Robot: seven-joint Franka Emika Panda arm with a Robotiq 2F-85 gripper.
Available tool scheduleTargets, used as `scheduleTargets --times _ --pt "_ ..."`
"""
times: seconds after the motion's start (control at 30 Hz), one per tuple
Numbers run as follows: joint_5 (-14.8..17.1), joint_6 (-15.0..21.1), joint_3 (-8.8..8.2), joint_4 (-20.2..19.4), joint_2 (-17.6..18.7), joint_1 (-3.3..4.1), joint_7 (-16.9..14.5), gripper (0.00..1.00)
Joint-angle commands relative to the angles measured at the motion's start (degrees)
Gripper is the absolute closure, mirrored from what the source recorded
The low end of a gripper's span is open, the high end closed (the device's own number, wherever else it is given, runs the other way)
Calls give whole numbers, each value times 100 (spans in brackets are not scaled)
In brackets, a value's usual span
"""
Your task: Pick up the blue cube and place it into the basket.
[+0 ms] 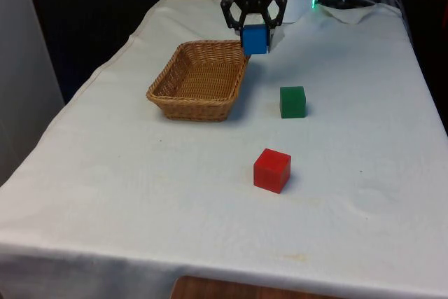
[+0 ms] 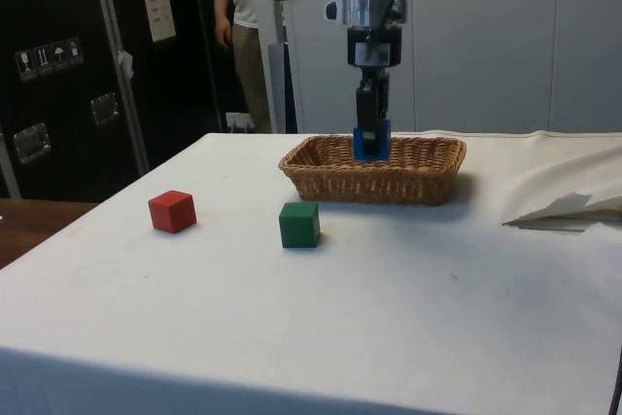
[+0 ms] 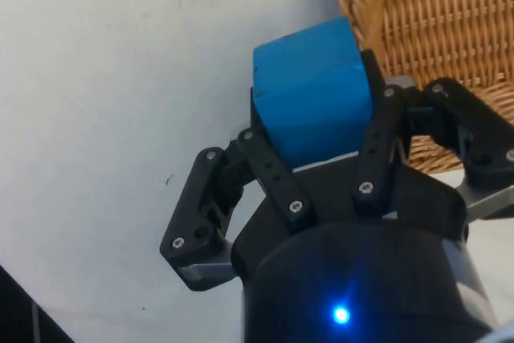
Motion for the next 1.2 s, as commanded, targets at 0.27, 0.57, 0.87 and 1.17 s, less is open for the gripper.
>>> scheduleTargets --times 0.27,0.57,0.87,1.17 --pt "29 17 -286 138 178 -34 -115 98" --pt "46 29 -527 258 350 -46 -172 98" --pt "40 23 -762 384 498 -63 -201 98" --pt "29 40 -968 504 659 -74 -183 98"
